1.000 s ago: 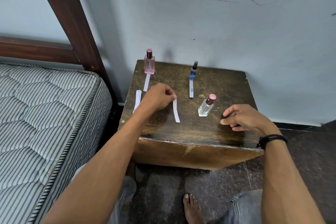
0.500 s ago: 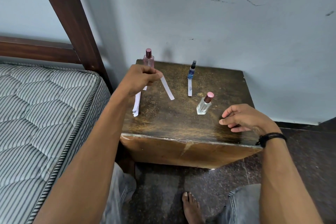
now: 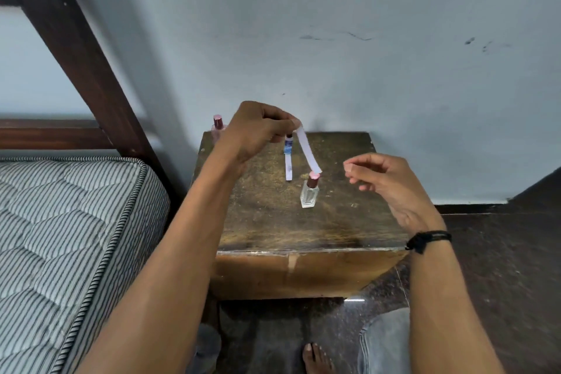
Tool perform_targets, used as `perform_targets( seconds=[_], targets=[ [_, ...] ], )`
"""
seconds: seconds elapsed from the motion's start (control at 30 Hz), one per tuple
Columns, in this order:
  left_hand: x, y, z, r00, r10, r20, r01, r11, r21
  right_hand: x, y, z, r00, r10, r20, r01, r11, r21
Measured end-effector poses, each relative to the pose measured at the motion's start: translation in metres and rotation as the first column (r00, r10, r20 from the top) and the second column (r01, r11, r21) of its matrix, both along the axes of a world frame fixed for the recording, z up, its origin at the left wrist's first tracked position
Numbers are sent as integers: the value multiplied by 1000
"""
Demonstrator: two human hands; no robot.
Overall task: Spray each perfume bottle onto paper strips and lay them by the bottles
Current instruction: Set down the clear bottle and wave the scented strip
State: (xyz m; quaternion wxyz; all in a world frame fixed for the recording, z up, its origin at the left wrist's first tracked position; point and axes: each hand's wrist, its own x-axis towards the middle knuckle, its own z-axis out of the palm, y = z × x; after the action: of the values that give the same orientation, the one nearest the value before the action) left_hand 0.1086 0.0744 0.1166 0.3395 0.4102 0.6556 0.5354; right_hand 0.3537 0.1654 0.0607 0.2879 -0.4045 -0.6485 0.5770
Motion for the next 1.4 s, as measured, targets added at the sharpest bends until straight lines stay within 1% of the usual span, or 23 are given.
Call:
perform_targets(
  seconds=[0.07,0.2,0.4,0.5,0.67,0.8,0.87,0.93,1.07,1.23,1.4],
  targets=[
    [14,19,8,999,-43,-13,43,999,-4,3,1,0,998,-30,-63,29,999,-17],
    [33,59,14,993,-114,-32,113,993,-34,11,3,-1,974,-113,-194,94,990,-102],
    [54,113,5,978,-203,-57,195,974,-111,14,17,-19,907,-313,-283,265,944,-195],
    [61,132,-3,970,-239,-50,230,962,-145,10,25,-29,874,-388,-293,325,914,-242],
    [63,160,-24,964,-267,-16,257,939,-229,-2,39,-49,837,-489,-246,409,857,-313],
    [60,178,-42,957,-290,27,283,904,-321,-15,50,-77,767,-638,-68,605,754,-257],
    [59,186,-50,953,-301,40,295,883,-364,-20,53,-87,742,-670,-9,640,713,-286],
    [56,193,-56,951,-302,66,301,859,-413,-25,55,-93,733,-680,31,655,692,-305],
    [49,202,-67,948,-291,128,316,818,-481,-29,62,-94,733,-674,86,666,688,-288],
    [44,208,-78,928,-283,243,370,785,-497,-30,67,-96,748,-645,158,663,712,-233],
    [43,211,-84,930,-299,214,367,769,-523,-32,70,-100,759,-609,229,643,755,-124]
  ],
)
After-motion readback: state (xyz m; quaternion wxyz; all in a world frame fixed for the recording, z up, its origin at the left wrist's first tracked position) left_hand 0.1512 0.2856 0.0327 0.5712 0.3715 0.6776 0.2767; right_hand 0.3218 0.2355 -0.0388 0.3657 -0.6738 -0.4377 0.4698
